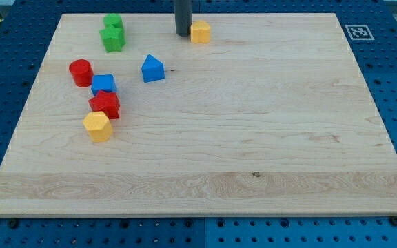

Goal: Move the blue triangle closer to the yellow heart

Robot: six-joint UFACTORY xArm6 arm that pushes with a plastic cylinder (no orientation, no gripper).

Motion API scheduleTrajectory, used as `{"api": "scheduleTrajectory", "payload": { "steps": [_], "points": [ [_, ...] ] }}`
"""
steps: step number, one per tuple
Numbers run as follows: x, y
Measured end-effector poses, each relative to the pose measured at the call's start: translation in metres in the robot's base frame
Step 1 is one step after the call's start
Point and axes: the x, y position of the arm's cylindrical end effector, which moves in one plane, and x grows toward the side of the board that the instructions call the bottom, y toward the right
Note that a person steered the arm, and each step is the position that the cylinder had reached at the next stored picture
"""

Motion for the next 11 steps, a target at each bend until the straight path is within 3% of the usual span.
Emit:
{"api": "scheduleTrajectory", "payload": {
  "steps": [2, 6, 7, 9, 11],
  "points": [
    [0.074, -0.025],
    [0.092, -0.104],
    [0.111, -0.106],
    [0.13, -0.055],
    [0.091, -0.022]
  ]
}}
